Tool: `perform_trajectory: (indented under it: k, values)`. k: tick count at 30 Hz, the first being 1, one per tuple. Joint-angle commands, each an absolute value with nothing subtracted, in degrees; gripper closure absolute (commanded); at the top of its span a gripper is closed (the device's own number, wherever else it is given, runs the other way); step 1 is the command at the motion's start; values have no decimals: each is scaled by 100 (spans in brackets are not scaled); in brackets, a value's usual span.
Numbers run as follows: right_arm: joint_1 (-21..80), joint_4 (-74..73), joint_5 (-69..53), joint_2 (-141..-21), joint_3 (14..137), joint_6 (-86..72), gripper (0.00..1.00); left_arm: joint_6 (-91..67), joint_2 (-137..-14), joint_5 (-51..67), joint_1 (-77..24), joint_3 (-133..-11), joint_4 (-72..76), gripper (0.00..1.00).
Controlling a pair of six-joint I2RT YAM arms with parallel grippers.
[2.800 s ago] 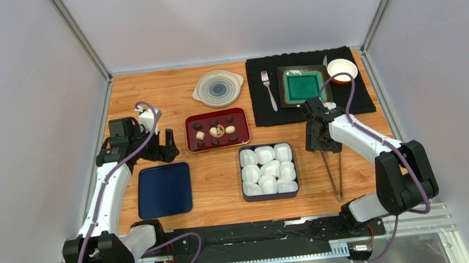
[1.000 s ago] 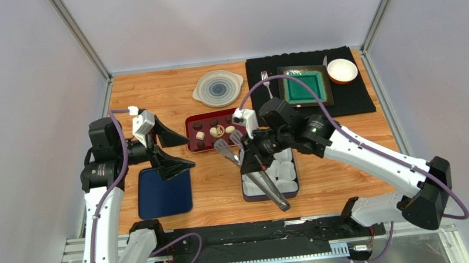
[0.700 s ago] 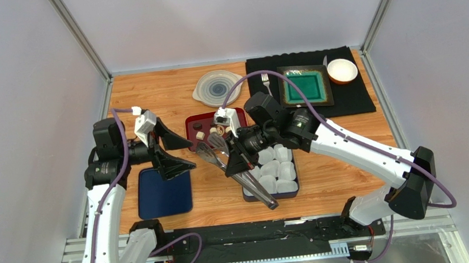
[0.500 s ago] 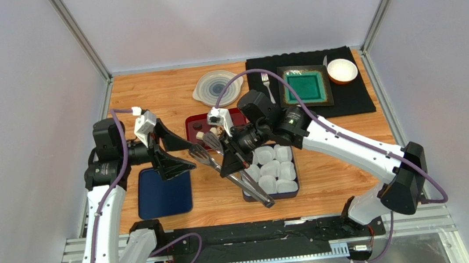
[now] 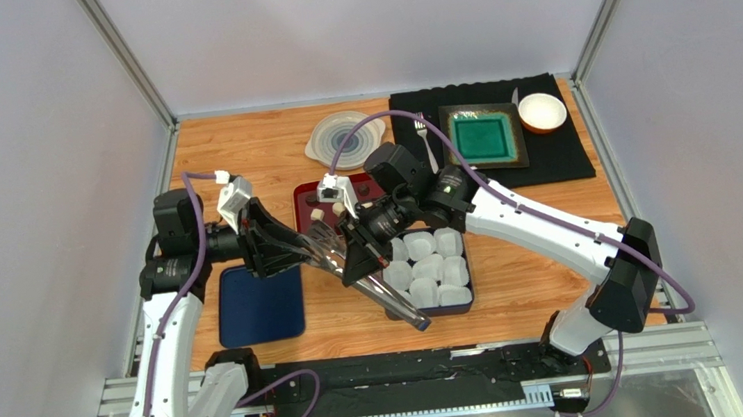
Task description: Pack the chocolate
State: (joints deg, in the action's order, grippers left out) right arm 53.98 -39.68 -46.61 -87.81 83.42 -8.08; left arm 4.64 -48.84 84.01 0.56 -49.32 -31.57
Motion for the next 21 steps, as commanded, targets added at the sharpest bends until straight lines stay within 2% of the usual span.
perform_trajectory:
  k: [1,3,8,9,12,14,15,17,19,21]
  values:
    - [5440,-3771,-4948,-8877,8684,-747,100,35,-4922,10107,-149,-4764,-2418,68]
    - [5467,-3762,-4966,-8929,8684,-756,100,-184,-4957,10116,-167,-4764,-2286,77]
    - [5528,-3762,-4922,-8991,8613,-756,100,-360,-5062,10107,-176,-4860,-2118,87]
    - [5528,-3753,-4870,-8991,8578,-747,98,-352,-5071,10107,-176,-4852,-2127,94]
    - [5520,-3753,-4370,-8860,8526,-747,92,-395,-5080,10107,-176,-4825,-2109,100]
    - [5467,-3762,-3853,-8649,8517,-756,89,-544,-5159,10099,-176,-4808,-2031,100]
    - [5397,-3753,-3641,-8561,8508,-791,81,-623,-5203,10081,-176,-4816,-1987,100]
    - [5274,-3648,-3097,-8203,8412,-957,73,-851,-5404,10020,-167,-4912,-1855,100]
    - [5054,-3376,-2762,-7921,8175,-1107,76,-713,-5686,9897,-141,-5184,-2152,100]
    - [4827,-3104,-2392,-7507,7973,-1327,73,-327,-5992,9827,-114,-5465,-2912,100]
